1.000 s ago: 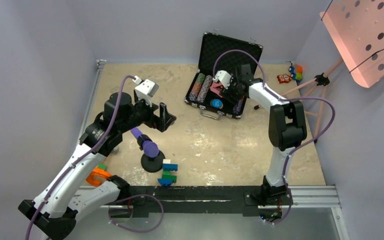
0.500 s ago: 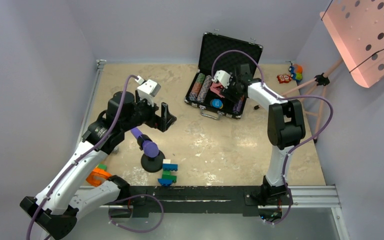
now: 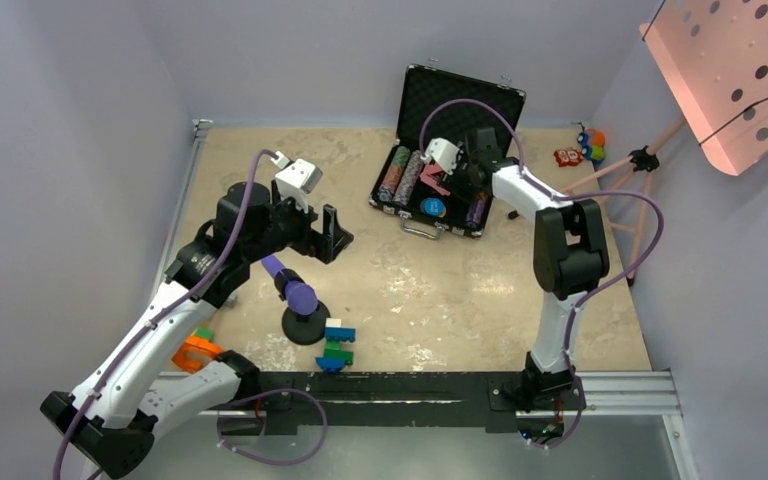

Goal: Pack up texas hold em set

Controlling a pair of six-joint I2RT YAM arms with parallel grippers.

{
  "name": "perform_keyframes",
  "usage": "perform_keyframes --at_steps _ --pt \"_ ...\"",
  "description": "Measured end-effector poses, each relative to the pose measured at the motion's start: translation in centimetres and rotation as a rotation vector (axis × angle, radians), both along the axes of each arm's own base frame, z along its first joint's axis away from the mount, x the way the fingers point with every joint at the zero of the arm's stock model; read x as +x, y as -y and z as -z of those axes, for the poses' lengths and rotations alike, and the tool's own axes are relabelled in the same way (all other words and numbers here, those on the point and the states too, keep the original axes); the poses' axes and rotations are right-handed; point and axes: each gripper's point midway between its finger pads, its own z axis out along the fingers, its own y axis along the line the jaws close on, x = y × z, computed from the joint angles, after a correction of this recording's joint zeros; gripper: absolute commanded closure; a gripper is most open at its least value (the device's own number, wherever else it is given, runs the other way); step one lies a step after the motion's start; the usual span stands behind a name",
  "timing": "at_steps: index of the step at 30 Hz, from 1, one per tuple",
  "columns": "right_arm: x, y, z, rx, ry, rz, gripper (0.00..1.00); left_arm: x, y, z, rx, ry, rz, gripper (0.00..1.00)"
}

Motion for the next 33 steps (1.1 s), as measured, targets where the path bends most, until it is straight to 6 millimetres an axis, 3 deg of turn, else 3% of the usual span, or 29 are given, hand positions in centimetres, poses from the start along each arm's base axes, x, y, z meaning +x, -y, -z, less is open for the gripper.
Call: perform_keyframes --at_steps 5,6,7,8,27,33 --pt "0.0 -0.1 0.2 -0.009 0.009 0.005 0.41 0.0 0.0 0.0 0.000 0.000 0.000 0.03" --pt "-0.1 -0.1 0.3 -0.009 0.006 0.006 0.17 0.0 0.0 0.0 0.000 0.000 0.000 0.03" --pt "-0.1 -0.1 0.4 -0.009 0.004 0.006 0.09 0.0 0.0 0.0 0.000 0.000 0.000 0.03" --pt "-0.2 -0.2 0.4 -0.009 0.002 0.006 0.07 0.0 0.0 0.0 0.000 0.000 0.000 0.03" --pt "0.5 -1.1 0.0 0.015 0.055 0.011 0.02 0.0 0.0 0.1 0.002 -0.002 0.000 0.03" --pt "-0.8 -0.9 -0.1 0.036 0.054 0.029 0.03 0.0 -0.1 0.1 0.007 -0.003 -0.006 0.03"
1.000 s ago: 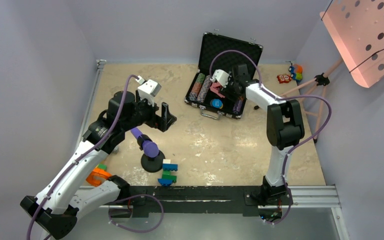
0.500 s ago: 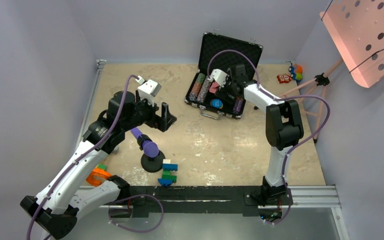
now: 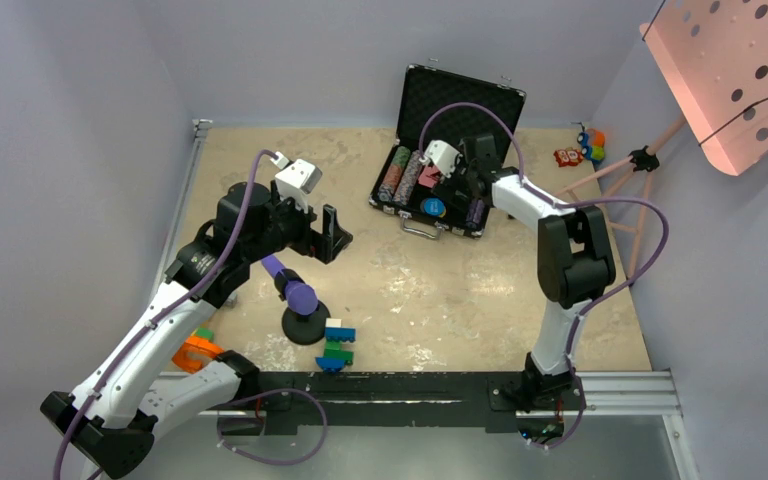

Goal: Pack up texas hold em set

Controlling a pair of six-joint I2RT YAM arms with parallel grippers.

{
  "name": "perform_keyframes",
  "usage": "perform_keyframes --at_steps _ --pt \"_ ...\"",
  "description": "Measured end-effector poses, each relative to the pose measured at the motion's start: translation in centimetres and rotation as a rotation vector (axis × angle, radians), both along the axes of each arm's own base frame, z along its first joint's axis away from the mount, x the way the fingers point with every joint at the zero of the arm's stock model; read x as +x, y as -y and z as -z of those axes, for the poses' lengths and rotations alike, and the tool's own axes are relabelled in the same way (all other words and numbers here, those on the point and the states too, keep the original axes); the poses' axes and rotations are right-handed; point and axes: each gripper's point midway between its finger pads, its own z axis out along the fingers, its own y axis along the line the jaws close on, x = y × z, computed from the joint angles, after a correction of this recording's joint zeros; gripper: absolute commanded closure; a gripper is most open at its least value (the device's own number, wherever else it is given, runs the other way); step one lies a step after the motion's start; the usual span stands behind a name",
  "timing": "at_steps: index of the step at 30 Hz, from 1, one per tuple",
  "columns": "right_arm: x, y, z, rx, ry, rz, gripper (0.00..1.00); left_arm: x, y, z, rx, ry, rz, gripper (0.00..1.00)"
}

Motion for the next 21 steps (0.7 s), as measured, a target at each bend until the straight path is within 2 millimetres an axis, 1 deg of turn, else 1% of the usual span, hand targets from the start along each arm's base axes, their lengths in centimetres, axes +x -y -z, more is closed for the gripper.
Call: perform_keyframes --at_steps 5,8,12,15,21 --pt "0.0 -0.1 -1.9 0.028 0.037 0.009 0.03 0.1 -0.1 0.0 0.003 0.002 -0.009 0.03" --pt "0.1 -0.1 -2.1 0.031 0.048 0.010 0.04 0.2 -0.2 0.0 0.005 0.003 -0.014 0.03" --pt "-0.5 0.0 -1.0 0.023 0.024 0.011 0.04 0.2 -0.3 0.1 0.008 0.004 -0.019 0.03" --pt "-0.5 0.1 -0.2 0.018 0.008 0.012 0.04 0.3 -0.3 0.1 0.009 0.004 -0.023 0.03" --pt "-0.4 0.9 2.4 -0.028 -0.035 0.048 0.04 0.4 -0.4 0.2 0.014 0.002 -0.028 0.03"
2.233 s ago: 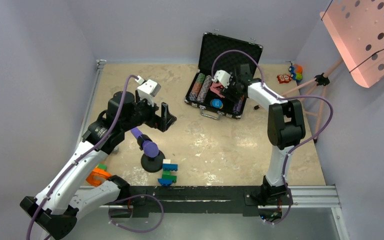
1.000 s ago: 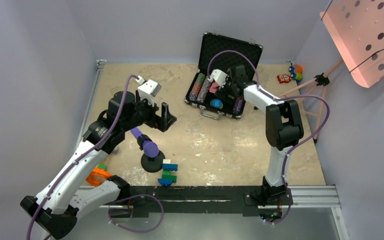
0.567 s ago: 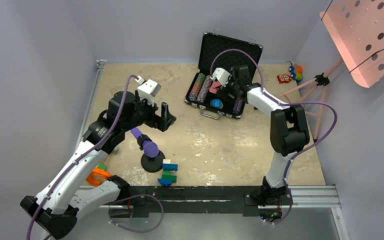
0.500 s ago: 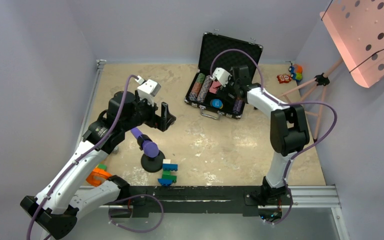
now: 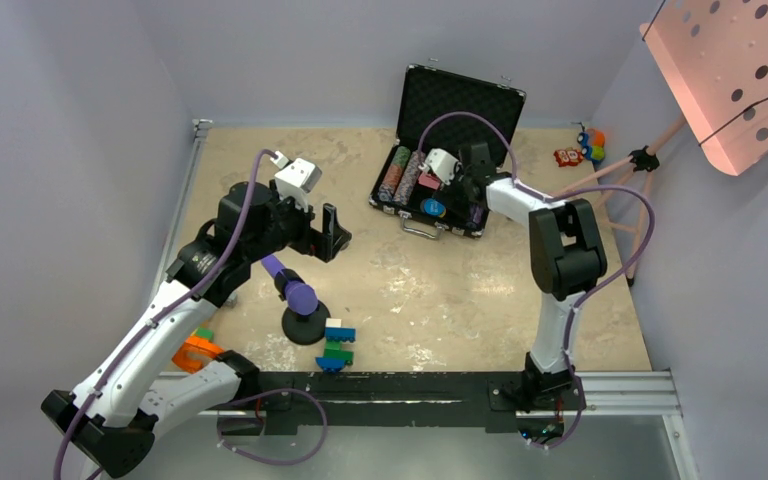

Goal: Pack up texas hold em set

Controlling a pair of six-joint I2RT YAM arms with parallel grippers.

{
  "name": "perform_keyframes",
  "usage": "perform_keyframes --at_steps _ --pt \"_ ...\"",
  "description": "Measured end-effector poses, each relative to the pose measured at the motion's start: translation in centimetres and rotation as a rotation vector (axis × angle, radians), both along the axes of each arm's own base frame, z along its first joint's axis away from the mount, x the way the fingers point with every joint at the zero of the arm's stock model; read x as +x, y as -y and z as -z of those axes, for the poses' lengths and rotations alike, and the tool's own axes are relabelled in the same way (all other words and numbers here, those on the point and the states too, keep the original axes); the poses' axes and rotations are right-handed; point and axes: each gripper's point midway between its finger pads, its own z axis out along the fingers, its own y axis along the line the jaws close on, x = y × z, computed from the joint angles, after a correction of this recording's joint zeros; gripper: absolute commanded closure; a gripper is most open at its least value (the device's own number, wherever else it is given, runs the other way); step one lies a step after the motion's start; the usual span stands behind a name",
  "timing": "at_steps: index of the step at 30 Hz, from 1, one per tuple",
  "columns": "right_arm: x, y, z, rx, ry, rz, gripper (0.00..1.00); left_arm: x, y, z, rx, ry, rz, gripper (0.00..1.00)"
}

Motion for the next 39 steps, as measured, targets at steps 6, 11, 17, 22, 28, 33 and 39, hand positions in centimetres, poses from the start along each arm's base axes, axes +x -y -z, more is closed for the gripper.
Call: perform_keyframes --at_steps 6,11,17,22,28,33,39 --pt "1.4 1.2 0.4 -0.061 0.049 0.065 0.04 0.1 -0.1 0.0 0.004 0.002 -0.002 0.03" --pt "2.1 1.6 0.4 -0.095 0.063 0.093 0.04 0.1 0.0 0.2 0.007 -0.003 -0.002 0.03" --pt "2.2 1.4 0.5 -0.106 0.054 0.093 0.04 0.1 -0.2 0.5 0.016 -0.012 -0.009 0.03" --pt "2.0 1.3 0.4 -0.094 0.063 0.093 0.04 0.3 -0.3 0.7 0.026 -0.016 -0.019 0.04" --pt "0.8 1.1 -1.1 -0.013 0.114 0.107 0.04 1.2 -1.5 1.2 0.078 -0.002 -0.084 0.04" --pt "-0.2 -0.7 -5.1 0.078 0.199 0.096 0.04 1.5 -2.1 1.4 0.097 0.002 -0.119 0.03" --pt "-2.0 -5.1 -9.9 0.268 0.231 0.064 0.10 2.6 -3.9 1.8 0.109 -0.014 -0.201 0.03"
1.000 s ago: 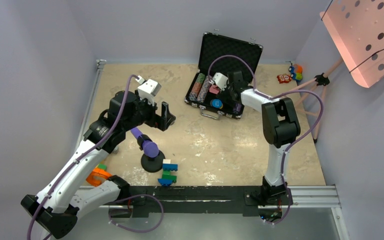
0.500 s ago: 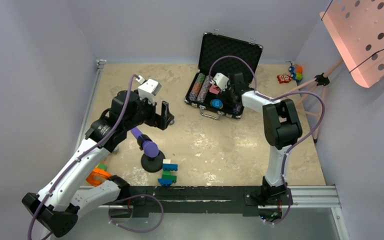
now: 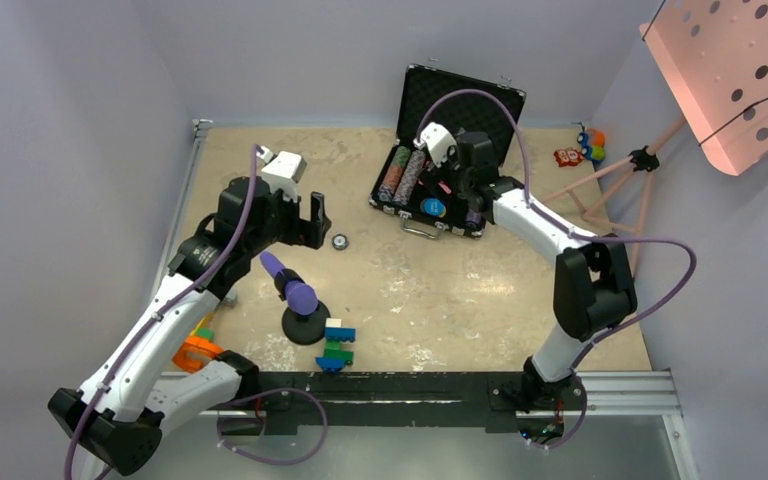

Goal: Pack up texas hold em set

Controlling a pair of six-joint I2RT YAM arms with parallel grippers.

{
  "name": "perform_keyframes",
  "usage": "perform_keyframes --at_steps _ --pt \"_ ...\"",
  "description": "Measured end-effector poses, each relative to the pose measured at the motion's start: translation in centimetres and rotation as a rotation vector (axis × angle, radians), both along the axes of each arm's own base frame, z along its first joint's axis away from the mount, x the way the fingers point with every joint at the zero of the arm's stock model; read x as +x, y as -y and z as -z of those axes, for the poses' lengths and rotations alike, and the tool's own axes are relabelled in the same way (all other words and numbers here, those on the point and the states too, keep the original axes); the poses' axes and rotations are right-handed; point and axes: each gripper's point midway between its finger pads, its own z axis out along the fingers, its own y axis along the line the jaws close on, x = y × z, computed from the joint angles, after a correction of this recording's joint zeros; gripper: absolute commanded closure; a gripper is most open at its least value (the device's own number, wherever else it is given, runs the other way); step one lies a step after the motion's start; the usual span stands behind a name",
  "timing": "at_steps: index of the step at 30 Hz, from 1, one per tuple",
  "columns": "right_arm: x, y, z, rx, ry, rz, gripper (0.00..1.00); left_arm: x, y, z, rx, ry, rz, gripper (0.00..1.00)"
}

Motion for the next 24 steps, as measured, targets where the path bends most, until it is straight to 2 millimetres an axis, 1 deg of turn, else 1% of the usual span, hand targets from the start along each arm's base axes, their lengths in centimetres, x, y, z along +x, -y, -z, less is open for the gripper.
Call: perform_keyframes --at_steps 3,5,7,9,11,12,14,15,16,18,21,24 --pt "-0.7 -2.0 -1.5 0.119 -0.037 -0.012 0.16 0.7 -1.6 -0.2 0.004 0.010 -0.072 0.03" --pt "-1.2 -3.4 -2.3 0.210 -0.079 -0.009 0.18 0.8 -2.7 -0.6 0.011 0.033 -0.121 0.04" --pt "-2.0 -4.8 -2.8 0.294 -0.129 -0.003 0.22 0.8 -3.8 -1.0 0.021 0.059 -0.168 0.04" --pt "-3.1 -6.8 -2.9 0.374 -0.192 -0.008 0.24 0.7 -4.9 -1.5 0.032 0.085 -0.214 0.04" --pt "-4.4 -9.5 -2.5 0.441 -0.265 -0.008 0.26 0.5 -5.6 -1.9 0.034 0.109 -0.244 0.04" --pt "-5.0 -10.7 -2.1 0.457 -0.296 -0.007 0.27 0.4 -5.8 -2.0 0.033 0.116 -0.252 0.04" --pt "-6.4 -14.0 -0.8 0.472 -0.372 -0.009 0.27 0.3 -5.9 -2.3 0.027 0.128 -0.257 0.04" --pt "-7.2 -15.8 0.1 0.470 -0.410 -0.011 0.27 0.4 -5.9 -2.4 0.024 0.132 -0.256 0.04" --pt "-7.8 -17.3 1.0 0.462 -0.438 -0.011 0.28 0.4 -5.8 -2.5 0.022 0.135 -0.256 0.04" --pt "-9.2 -20.3 3.3 0.431 -0.495 0.008 0.28 0.4 -5.8 -2.5 0.020 0.135 -0.252 0.04" --pt "-11.3 -23.3 6.4 0.379 -0.560 0.034 0.28 0.4 -5.6 -2.4 0.018 0.133 -0.245 0.04" --pt "-12.5 -25.3 9.0 0.326 -0.597 0.062 0.28 0.3 -5.4 -2.4 0.013 0.131 -0.234 0.04"
